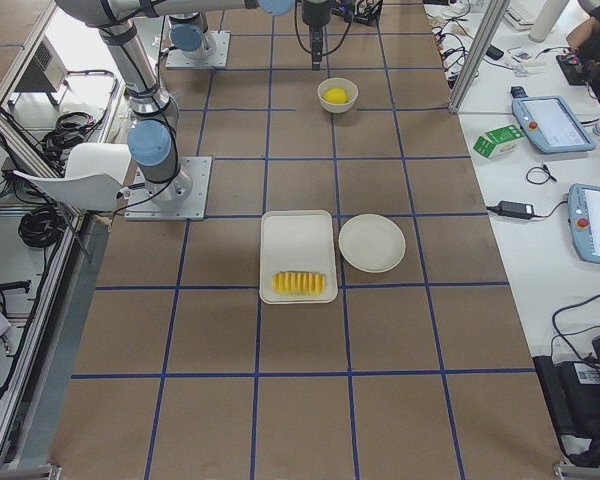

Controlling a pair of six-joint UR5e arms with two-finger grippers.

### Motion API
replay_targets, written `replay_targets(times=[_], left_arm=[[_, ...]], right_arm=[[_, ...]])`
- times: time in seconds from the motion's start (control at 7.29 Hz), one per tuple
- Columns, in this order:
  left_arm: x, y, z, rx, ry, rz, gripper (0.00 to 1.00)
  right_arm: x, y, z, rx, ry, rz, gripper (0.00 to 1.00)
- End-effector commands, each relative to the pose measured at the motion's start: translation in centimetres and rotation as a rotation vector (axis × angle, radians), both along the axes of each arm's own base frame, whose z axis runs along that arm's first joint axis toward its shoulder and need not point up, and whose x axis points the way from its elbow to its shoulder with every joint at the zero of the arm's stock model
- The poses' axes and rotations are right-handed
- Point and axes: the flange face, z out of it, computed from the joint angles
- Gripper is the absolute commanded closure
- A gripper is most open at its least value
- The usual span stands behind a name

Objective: Place bowl and put lemon in it

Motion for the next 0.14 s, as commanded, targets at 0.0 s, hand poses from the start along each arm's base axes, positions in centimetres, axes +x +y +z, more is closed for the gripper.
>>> replay_targets(times=[0.0], left_arm=[[-0.03, -0.03, -0.15, 0.003, 0.0, -0.001, 0.0]], right_arm=[[-0.07, 0.08, -0.15, 0.008, 0.006, -0.002, 0.0]])
